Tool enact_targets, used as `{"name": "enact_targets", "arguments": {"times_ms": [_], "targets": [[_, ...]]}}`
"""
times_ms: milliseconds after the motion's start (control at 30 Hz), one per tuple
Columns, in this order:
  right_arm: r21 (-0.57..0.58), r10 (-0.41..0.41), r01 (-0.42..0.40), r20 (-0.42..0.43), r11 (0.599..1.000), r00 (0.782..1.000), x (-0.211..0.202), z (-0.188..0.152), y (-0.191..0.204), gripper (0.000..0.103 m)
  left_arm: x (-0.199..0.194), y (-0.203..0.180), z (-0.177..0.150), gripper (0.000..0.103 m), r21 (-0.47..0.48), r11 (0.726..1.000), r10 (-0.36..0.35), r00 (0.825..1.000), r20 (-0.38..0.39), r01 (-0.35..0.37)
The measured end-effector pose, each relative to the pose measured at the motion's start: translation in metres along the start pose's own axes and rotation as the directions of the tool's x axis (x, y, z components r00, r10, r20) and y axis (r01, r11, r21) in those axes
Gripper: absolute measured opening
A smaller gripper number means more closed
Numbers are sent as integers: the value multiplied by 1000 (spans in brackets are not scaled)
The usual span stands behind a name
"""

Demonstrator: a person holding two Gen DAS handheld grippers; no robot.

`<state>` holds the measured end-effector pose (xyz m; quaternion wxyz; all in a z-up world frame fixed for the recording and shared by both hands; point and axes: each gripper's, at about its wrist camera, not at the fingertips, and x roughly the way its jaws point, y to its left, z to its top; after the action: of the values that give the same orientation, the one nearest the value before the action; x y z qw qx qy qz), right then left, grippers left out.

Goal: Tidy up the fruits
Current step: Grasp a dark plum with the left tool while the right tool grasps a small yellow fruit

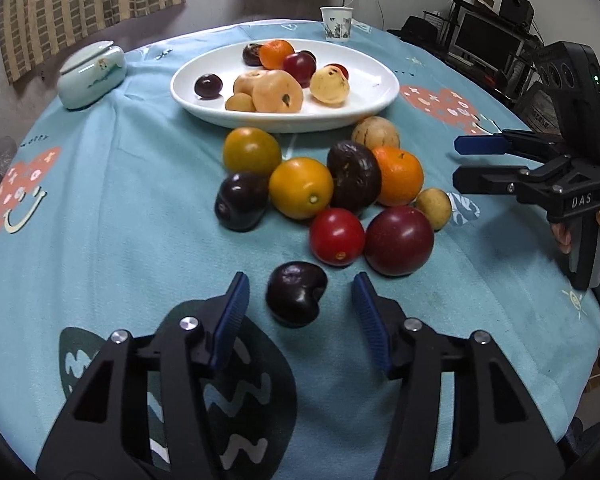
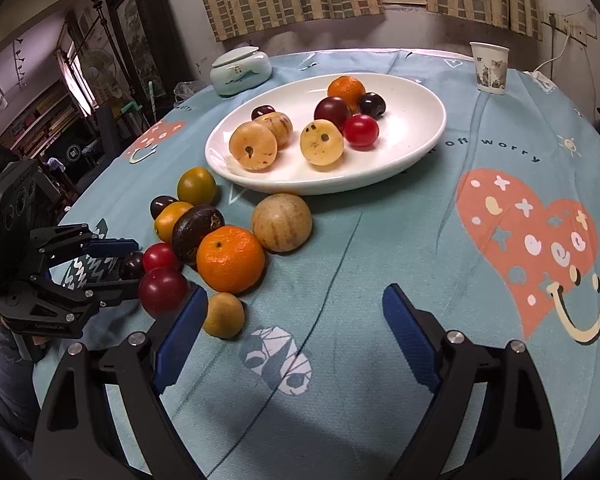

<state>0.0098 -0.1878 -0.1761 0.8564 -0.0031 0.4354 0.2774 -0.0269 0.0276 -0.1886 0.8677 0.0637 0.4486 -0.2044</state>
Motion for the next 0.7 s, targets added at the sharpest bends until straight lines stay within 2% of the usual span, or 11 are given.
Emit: {"name": "enact_targets", "arguments": {"times_ms": [100,133,267,433,500,633,700], "targets": [[-60,5,-6,-22,998,1000,3,-3,11,89,2,-1,1,43,1,1000,2,1000,-4,-2],[-84,5,-7,-29,996,1000,4,-4,15,89,2,-1,1,29,-5,1000,1,1000,0,-1],[-199,-27,24,-10,980,1000,5,-10,35,89,-1,-2,2,29,-7,1000,7,1000,23,-7],[-295,-21,19,-4,955,1000,7,-15,52,89,-13,-1,4,29,-20,1000,6,996,90,-4],[-304,-41,33,-21,952,999,13,-13,54,80,-19,-2,5,29,-20,1000,-1,993,120,3],[-317,-58,36,-61,948,996,25,-12,55,51,-21,2,8,29,-37,999,4,991,131,1],[-322,-43,21,-59,947,997,26,-11,56,42,-22,3,9,29,-46,999,7,991,132,-1]]}}
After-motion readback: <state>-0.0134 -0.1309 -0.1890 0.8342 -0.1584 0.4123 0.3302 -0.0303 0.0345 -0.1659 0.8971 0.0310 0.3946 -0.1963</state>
